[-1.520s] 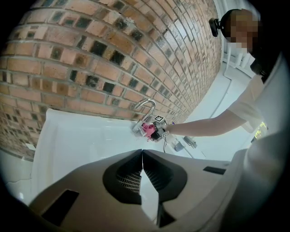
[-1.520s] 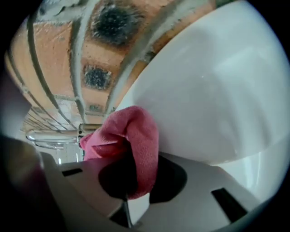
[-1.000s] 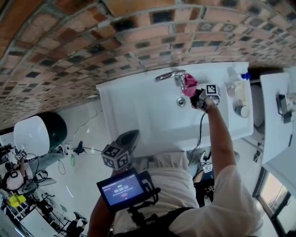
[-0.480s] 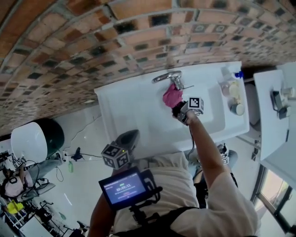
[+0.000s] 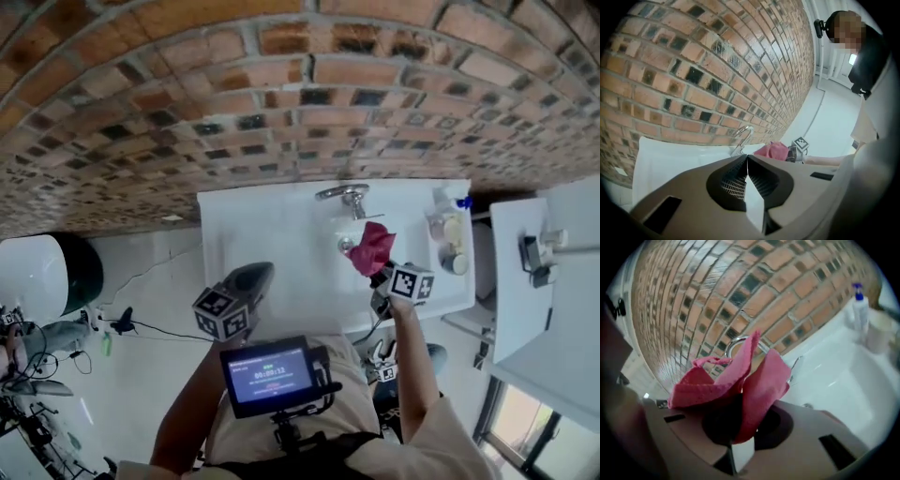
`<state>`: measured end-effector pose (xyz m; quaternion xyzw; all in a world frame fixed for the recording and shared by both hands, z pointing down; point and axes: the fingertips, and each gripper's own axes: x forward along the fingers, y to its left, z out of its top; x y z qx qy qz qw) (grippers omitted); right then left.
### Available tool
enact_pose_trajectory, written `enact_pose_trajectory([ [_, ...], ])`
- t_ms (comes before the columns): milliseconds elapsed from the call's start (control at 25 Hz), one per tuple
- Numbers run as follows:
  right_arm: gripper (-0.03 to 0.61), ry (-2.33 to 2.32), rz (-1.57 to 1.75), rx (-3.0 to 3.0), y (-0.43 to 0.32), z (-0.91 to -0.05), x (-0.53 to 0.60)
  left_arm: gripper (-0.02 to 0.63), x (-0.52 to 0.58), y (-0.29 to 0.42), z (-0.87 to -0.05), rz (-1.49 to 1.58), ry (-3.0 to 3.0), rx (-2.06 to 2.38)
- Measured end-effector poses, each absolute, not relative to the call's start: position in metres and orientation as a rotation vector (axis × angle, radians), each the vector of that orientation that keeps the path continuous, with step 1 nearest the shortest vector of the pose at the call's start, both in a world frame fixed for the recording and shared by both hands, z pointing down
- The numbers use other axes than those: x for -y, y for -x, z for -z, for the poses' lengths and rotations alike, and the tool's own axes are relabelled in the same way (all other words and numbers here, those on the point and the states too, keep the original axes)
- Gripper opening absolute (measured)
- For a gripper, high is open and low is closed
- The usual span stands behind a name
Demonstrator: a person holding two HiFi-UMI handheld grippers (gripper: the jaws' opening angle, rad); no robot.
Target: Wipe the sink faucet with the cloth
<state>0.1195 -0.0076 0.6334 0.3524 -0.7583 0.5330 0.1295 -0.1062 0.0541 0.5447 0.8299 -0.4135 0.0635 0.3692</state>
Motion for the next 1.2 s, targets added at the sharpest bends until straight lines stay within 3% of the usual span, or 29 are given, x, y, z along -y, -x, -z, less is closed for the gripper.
enact_pose_trajectory([
  [240,0.055,-1.229,-1.334,2.160,-0.147,-0.604,0.004,0.005,-0.036,0.121,-0.519,-0.080,-2.208,1.142],
  [760,0.055,-1.280,-1.369,2.213,-0.167,-0.593,0.032,0.005,-0.027,0.110,-0.517,-0.093,-2.225,1.170],
  [1000,0.055,-1.325,-1.182,2.250,-0.179,-0.584,0.086,0.005,-0.023,0.098,-0.520,-0.122,-2.221,1.163],
  [1200,0.057,-1.221,-0.844,2.358,-0.174,-0.579,0.141,0.005,-0.022,0.094,-0.524,-0.140,-2.207,1.168],
])
